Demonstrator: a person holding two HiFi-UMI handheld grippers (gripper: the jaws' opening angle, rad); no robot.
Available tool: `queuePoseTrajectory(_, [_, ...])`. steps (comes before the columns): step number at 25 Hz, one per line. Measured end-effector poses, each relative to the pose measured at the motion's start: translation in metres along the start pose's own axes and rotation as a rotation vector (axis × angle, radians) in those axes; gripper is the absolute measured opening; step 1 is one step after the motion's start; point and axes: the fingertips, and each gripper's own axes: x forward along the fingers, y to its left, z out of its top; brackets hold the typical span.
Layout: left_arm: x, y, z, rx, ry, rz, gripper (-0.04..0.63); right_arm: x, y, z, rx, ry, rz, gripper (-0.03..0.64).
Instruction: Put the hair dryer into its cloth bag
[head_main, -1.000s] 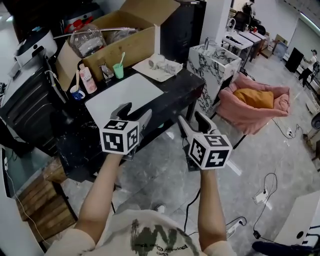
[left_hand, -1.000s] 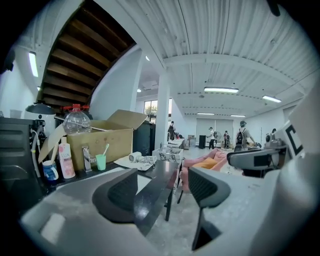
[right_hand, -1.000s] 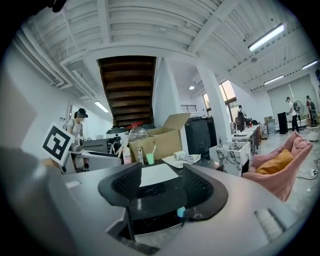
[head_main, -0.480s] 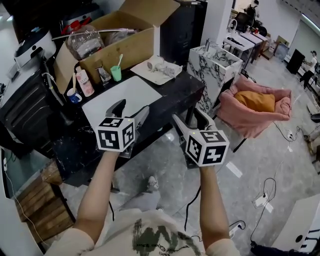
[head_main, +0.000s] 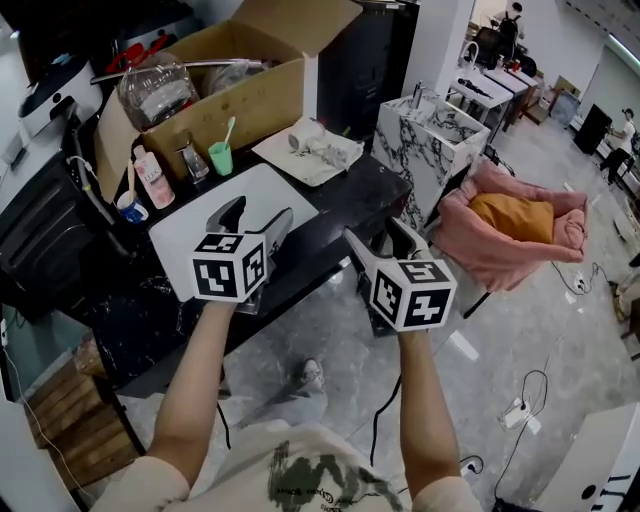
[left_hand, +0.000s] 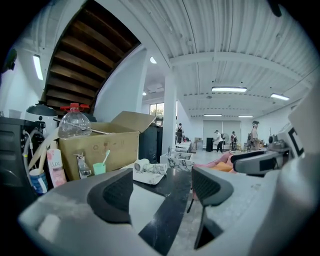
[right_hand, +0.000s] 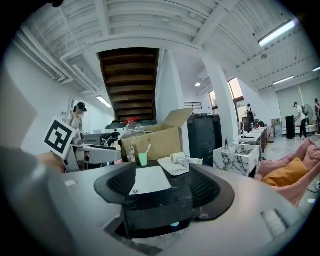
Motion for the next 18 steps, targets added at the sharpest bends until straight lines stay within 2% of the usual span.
queuePoseTrajectory(18, [0.155,0.079,0.017,-0.041,0.042,0.041,0.370,0.174,-0.069,0.033,-0.027,0.092,0.056,0.319])
